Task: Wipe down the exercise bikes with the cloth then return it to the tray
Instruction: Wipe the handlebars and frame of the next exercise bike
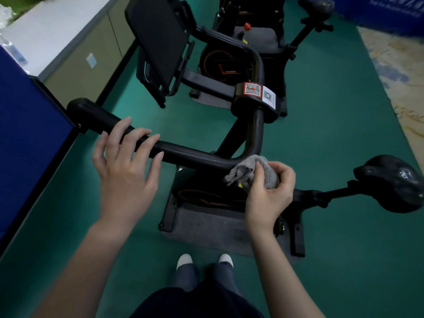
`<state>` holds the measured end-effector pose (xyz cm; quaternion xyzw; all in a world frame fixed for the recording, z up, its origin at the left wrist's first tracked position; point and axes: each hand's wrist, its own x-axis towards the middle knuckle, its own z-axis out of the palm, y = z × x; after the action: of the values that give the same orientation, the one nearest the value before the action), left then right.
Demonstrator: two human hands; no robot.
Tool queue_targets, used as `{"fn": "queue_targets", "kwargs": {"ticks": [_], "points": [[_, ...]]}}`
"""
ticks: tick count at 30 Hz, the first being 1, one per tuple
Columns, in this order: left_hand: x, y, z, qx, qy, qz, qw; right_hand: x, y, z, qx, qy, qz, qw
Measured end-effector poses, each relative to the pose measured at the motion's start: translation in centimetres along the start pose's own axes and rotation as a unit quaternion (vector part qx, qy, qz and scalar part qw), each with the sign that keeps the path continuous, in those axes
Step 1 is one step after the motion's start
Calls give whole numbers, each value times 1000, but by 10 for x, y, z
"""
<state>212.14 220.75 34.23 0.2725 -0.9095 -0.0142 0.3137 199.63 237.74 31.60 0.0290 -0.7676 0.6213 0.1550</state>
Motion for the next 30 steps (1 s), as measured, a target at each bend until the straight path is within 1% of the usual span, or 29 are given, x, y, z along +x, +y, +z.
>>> {"fn": "queue_targets", "kwargs": {"ticks": [2,6,9,15,18,21,25,30], "points": [[1,0,0,0,-1,-1,1000,10,-3,5,0,6,-8,1000],[2,1,1,-3,1,-3,1000,29,-8,10,25,29,19,999],[1,1,1,-3,2,-5,1000,25,-6,11,18,28,20,999],[0,1,3,-4,9,-6,1000,-2,0,10,42,-17,-1,999],[0,1,5,-6,15,-8,1000,-12,2,9,32,-25,-35,999],[-1,2,8,-7,19,-13,1000,-13,5,9,18,-22,-40,999],[1,2,11,-5,24,-17,1000,6,5,9,15,-19,-37,999],[0,3,12,-5,28,-18,999,53,0,13,0,-63,0,998]]}}
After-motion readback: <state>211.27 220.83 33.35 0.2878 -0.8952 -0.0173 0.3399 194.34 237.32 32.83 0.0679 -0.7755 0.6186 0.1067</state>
